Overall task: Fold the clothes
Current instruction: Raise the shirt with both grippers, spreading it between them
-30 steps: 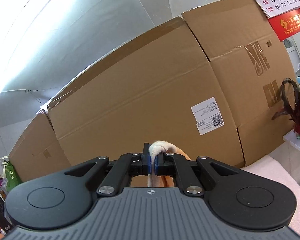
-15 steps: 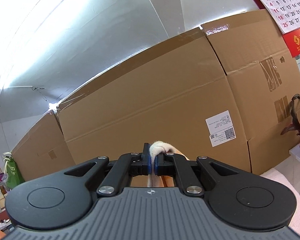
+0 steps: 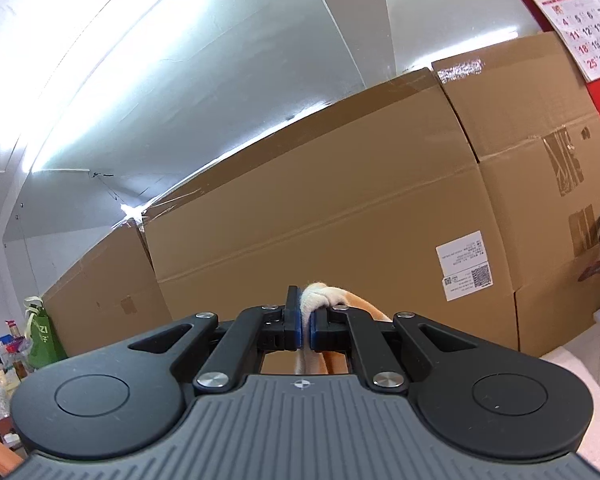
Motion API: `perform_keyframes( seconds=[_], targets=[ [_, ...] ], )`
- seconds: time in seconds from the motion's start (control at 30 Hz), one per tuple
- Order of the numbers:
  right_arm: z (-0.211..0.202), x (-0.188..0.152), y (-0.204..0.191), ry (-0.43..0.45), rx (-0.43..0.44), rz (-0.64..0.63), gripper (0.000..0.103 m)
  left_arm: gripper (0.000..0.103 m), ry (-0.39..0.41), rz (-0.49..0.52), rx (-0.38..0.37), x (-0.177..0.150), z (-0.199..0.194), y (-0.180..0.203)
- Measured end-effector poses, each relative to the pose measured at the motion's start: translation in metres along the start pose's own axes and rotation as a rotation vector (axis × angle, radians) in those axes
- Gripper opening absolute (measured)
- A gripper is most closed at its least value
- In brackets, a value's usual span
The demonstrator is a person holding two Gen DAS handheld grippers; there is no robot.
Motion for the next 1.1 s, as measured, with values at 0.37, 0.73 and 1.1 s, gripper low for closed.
perform_keyframes(
  seconds=[0.37, 0.73, 1.1],
  targets=[
    [-0.012, 0.003, 0.015, 0.066, -0.117, -0.031, 0.005, 0.011, 0.227, -0.522, 0.078, 0.001, -0.121, -0.201],
    [-0.041, 0.030, -0.043, 0.161, 0.030, -0.108, 0.005, 0.011, 0.526, -0.516, 0.254, 0.051, -0.276, -0.276],
    [-0.097, 0.044, -0.100, 0.301, 0.162, -0.196, 0.005, 0.016, 0.560, -0.533, 0.358, 0.058, -0.348, -0.300]
  ],
)
Point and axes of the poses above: each gripper's, at about its wrist camera, not at the fingertips, and z roughly the way its jaws point, y to its right, x to its top, the point moved 6 cm from there along z, roughly the way its jaws point, and after that the axes turned 15 degrees about -y, right-handed, at the moved point
